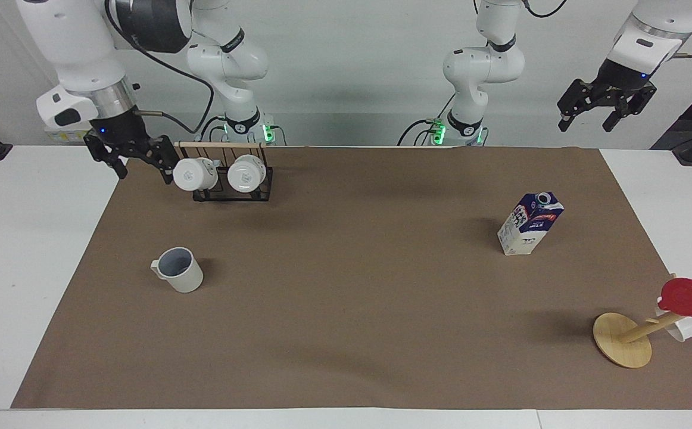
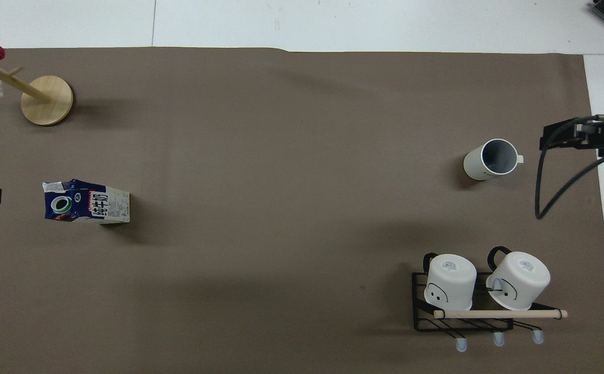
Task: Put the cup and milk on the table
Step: 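Reach the right gripper to the white mug while the left gripper reaches the carton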
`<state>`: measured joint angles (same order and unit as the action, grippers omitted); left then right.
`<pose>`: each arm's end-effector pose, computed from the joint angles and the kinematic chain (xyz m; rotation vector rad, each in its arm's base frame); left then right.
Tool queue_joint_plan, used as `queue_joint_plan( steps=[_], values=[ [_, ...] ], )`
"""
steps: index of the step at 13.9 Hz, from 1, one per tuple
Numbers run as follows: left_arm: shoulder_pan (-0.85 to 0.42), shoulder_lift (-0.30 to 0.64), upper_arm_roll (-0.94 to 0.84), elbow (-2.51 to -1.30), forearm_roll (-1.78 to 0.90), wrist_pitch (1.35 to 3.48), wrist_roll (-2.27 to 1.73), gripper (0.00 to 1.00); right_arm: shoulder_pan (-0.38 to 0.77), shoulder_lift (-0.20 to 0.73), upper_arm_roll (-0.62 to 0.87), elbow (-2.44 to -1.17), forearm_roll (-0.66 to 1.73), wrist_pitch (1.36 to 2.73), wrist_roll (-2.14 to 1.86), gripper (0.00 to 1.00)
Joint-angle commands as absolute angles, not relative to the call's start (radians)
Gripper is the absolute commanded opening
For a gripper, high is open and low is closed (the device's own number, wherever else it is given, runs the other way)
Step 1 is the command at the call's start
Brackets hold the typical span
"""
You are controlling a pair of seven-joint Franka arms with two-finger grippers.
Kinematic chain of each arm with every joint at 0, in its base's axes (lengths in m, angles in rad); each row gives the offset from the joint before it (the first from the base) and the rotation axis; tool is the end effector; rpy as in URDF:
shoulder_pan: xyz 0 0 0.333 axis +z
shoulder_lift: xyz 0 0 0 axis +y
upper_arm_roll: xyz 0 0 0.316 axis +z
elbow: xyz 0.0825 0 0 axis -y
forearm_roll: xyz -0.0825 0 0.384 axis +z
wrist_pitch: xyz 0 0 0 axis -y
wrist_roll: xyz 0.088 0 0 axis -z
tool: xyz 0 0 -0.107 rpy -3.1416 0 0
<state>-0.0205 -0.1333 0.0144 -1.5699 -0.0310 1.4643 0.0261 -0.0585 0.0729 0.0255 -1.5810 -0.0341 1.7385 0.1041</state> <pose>0.5002 -0.0060 0.6858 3.1084 -0.0560 0.0435 0.5911 -0.0231 0.5934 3.1029 -0.2066 0.1333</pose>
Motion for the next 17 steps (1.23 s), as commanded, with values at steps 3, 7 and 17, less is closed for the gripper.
queue_joint_plan(
  steps=[3,7,17],
  values=[
    [-0.029,-0.144,0.005,-1.575,-0.017,1.473,0.025,1.0,-0.048,0.176,0.028,-1.643,-0.021,1.905,0.066,1.0],
    [-0.023,-0.268,0.005,-1.789,-0.015,1.589,0.031,1.0,-0.044,0.196,0.028,-1.707,-0.023,2.001,0.064,1.0],
    [-0.028,-0.307,0.003,-2.176,0.008,2.023,0.037,1.0,-0.041,0.242,0.028,-1.891,-0.028,2.242,0.066,1.0]
  ],
)
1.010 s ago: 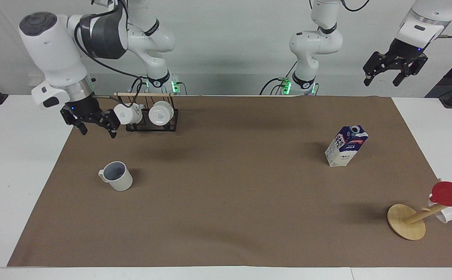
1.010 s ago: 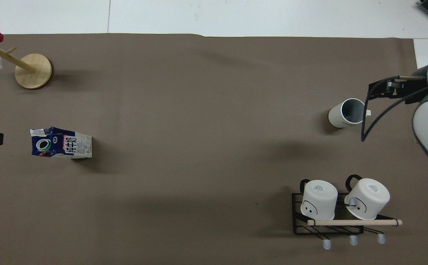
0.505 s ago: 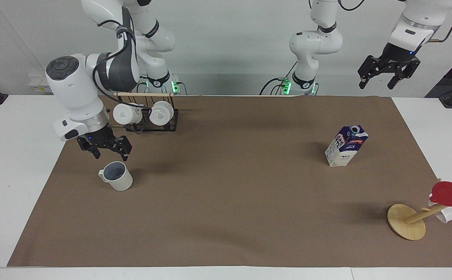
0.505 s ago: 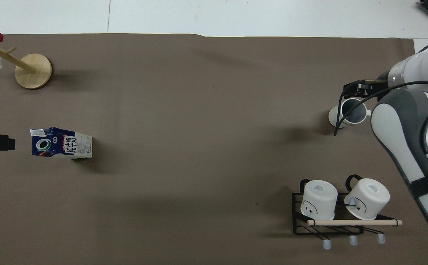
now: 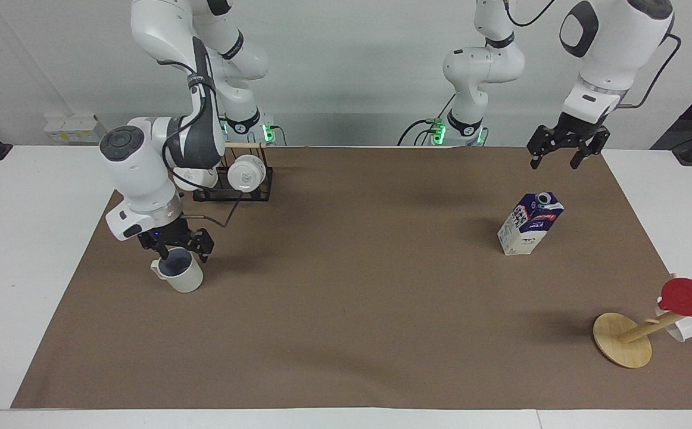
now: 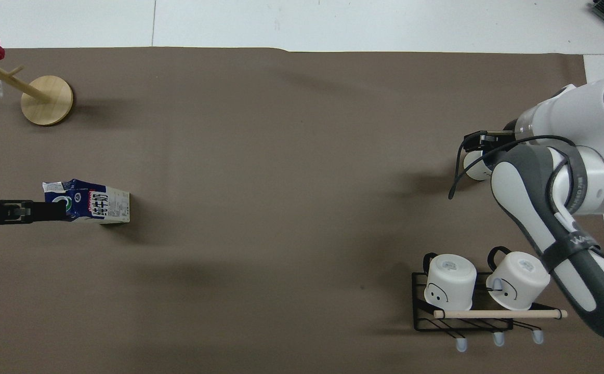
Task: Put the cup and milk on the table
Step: 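Grasp the milk carton with the left gripper while the right gripper grasps the mug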
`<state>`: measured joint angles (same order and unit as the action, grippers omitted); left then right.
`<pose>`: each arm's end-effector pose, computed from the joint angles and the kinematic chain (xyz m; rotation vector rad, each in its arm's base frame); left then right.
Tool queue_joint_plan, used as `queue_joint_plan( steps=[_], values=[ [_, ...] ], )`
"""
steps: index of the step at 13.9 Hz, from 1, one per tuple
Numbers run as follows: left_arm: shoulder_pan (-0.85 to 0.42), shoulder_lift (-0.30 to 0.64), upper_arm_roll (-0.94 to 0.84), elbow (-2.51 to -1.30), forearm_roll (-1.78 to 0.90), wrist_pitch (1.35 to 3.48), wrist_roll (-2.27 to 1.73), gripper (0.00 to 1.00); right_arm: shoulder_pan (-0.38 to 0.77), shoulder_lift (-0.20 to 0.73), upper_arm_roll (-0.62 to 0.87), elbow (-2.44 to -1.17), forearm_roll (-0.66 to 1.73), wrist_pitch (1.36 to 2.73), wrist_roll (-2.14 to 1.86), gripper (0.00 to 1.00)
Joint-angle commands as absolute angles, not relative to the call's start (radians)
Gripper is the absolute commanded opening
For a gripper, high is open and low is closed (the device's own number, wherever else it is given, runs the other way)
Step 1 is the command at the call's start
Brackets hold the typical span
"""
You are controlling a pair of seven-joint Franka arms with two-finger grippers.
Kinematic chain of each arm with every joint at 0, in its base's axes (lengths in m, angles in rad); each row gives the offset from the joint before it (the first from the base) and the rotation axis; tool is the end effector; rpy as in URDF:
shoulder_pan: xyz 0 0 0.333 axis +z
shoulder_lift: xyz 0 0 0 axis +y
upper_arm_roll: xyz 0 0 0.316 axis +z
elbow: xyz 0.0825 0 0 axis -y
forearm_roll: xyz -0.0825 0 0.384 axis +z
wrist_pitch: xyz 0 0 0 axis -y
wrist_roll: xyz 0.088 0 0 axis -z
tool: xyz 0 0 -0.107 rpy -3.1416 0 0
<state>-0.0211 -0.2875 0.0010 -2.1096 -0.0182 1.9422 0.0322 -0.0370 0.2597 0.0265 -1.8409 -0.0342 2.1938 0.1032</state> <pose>0.4820 -0.0109 0.5482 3.1182 -0.0729 0.1877 0.6314 -0.0088 0.3961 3.1169 -0.1501 0.1472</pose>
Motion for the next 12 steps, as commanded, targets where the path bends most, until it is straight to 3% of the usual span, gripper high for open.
queue_joint_plan(
  steps=[1,6,11,12],
  values=[
    [-0.026,-0.296,0.003,-2.193,0.008,2.054,0.037,1.0,-0.041,0.242,0.028,-1.904,-0.029,2.258,0.066,1.0],
    [-0.028,-0.215,0.003,-2.224,0.012,2.161,0.037,1.0,-0.041,0.259,0.028,-1.914,-0.034,2.287,0.064,1.0],
    [-0.026,-0.21,0.003,-2.273,0.029,2.215,0.037,1.0,-0.043,0.268,0.028,-1.93,-0.037,2.31,0.052,0.98],
    [-0.025,-0.21,0.003,-2.273,0.029,2.217,0.037,1.0,-0.044,0.268,0.028,-1.93,-0.035,2.309,0.025,0.52]
  ],
)
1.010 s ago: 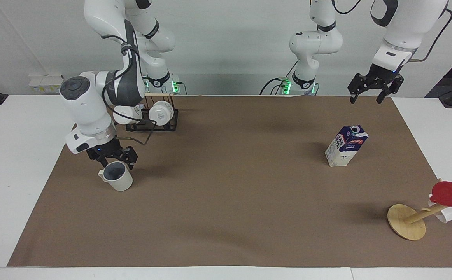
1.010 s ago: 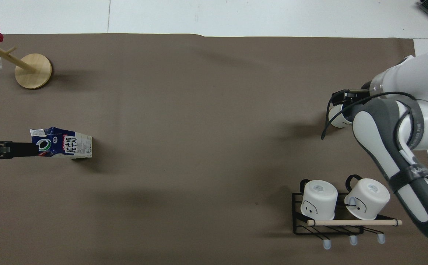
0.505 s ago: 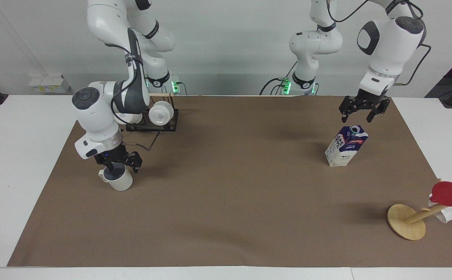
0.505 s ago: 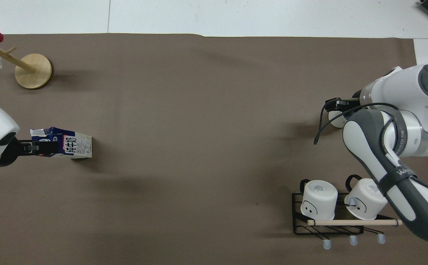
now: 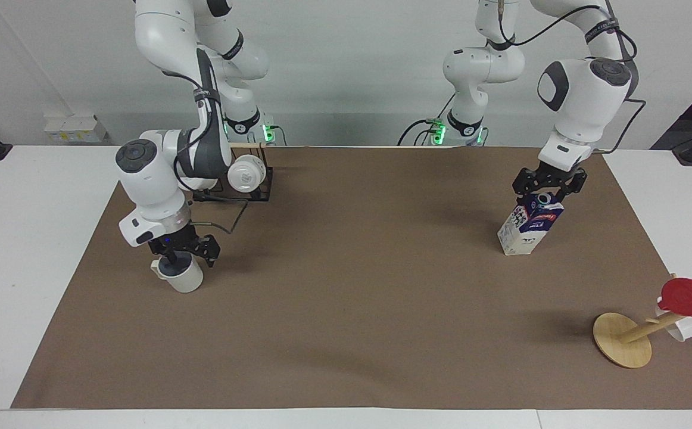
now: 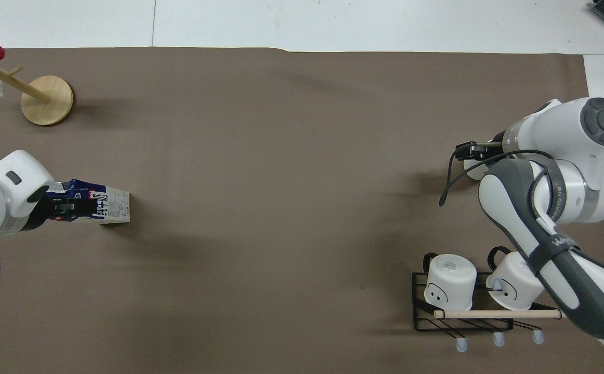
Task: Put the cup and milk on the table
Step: 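Grasp the milk carton with the left gripper while the right gripper grasps the mug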
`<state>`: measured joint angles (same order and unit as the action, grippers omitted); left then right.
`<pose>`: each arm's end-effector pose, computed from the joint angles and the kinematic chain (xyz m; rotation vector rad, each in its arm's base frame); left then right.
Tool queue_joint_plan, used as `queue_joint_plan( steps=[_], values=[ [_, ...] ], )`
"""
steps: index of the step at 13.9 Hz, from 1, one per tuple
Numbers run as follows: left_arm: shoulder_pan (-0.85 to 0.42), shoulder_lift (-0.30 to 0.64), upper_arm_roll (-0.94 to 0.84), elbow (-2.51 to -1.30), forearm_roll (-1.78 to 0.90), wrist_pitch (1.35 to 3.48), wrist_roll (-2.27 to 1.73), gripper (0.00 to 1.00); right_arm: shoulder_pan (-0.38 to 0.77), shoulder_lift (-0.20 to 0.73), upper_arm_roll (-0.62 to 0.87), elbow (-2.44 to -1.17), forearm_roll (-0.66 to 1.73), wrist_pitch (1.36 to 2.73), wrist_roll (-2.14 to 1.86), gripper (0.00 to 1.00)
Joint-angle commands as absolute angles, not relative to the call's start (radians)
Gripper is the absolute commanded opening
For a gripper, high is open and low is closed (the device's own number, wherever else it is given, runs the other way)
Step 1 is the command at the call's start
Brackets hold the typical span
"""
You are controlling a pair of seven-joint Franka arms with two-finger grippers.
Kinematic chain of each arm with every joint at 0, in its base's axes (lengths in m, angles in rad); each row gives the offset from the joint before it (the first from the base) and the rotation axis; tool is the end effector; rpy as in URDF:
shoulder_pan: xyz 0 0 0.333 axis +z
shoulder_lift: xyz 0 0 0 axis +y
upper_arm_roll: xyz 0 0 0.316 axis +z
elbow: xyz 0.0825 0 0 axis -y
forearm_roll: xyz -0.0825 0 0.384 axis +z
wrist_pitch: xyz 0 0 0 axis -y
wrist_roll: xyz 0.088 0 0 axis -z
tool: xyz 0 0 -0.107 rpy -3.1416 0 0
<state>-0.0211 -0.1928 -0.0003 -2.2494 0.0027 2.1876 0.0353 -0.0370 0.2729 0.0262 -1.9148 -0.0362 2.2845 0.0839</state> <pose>0.4996 -0.0106 0.4580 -3.1303 0.0910 -0.2054 0.6234 -0.0084 0.3623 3.1178 -0.1149 0.1525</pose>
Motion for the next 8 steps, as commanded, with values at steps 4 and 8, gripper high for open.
queue_joint_plan(
  steps=[4,8],
  values=[
    [-0.017,-0.199,0.003,-2.267,0.029,2.226,0.037,0.73,-0.049,0.268,0.028,-1.93,-0.035,2.299,0.024,0.0],
    [-0.012,-0.184,0.003,-2.25,0.029,2.246,0.037,0.63,-0.048,0.267,0.028,-1.93,-0.035,2.286,0.026,0.0]
  ],
)
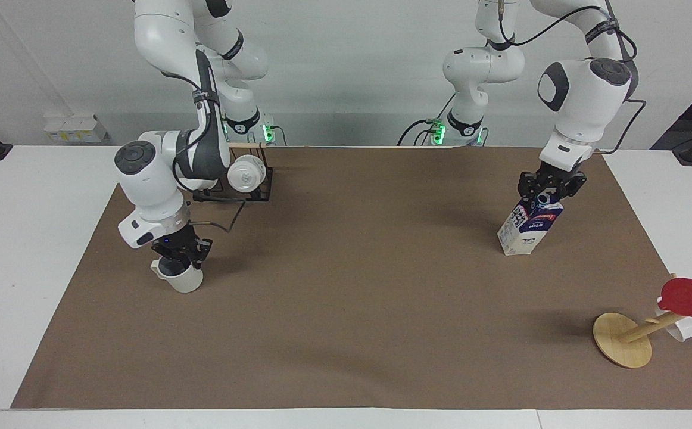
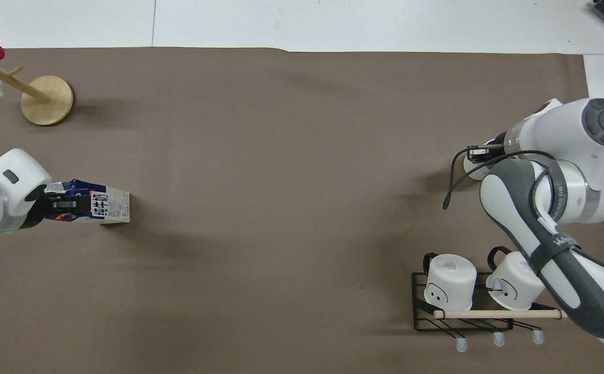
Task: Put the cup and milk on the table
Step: 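Grasp the milk carton with the left gripper while the right gripper grasps the mug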
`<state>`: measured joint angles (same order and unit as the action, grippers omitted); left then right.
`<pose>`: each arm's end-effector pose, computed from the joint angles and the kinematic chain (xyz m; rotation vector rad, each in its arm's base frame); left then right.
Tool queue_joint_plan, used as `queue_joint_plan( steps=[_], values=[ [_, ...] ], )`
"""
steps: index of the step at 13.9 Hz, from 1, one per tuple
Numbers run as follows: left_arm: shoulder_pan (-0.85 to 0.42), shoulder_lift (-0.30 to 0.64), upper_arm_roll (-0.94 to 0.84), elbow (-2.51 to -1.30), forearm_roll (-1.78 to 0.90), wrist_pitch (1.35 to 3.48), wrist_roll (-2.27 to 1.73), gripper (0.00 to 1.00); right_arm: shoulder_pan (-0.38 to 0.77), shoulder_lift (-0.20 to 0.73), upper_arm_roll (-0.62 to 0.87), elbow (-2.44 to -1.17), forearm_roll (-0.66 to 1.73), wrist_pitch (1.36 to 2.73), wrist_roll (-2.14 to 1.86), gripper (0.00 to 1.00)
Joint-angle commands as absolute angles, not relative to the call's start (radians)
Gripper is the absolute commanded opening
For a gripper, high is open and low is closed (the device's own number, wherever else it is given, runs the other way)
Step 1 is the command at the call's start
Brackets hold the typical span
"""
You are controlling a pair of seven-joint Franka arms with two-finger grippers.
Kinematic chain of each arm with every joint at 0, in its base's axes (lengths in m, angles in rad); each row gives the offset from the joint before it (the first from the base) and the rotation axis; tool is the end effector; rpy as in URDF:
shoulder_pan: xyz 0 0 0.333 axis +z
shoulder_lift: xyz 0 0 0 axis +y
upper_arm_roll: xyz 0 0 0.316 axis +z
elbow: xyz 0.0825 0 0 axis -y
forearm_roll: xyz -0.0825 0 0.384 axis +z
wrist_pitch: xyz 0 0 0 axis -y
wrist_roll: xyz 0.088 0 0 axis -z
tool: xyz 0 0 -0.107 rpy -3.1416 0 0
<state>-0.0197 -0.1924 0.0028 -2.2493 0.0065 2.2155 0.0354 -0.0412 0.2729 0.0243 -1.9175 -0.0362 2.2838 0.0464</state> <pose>0.5023 -0.0082 0.4607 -3.1241 0.0872 -0.2483 0.6226 -0.0121 0.3610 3.1169 -0.0656 0.1464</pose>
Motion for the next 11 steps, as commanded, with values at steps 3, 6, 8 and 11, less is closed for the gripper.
queue_joint_plan(
  steps=[3,6,8,11],
  values=[
    [-0.011,-0.181,0.005,-2.243,0.029,2.247,0.037,0.55,-0.043,0.268,0.028,-1.921,-0.034,2.284,0.028,0.0],
    [-0.011,-0.181,0.006,-2.244,0.028,2.246,0.037,0.5,-0.04,0.261,0.029,-1.887,-0.034,2.261,0.026,0.0],
    [-0.011,-0.181,0.006,-2.243,0.028,2.246,0.037,0.48,0.009,0.258,0.035,-1.841,-0.031,2.208,0.043,0.0],
    [-0.011,-0.181,0.006,-2.241,0.028,2.244,0.035,0.47,0.096,0.259,0.034,-1.79,-0.044,2.175,0.17,0.0]
  ],
)
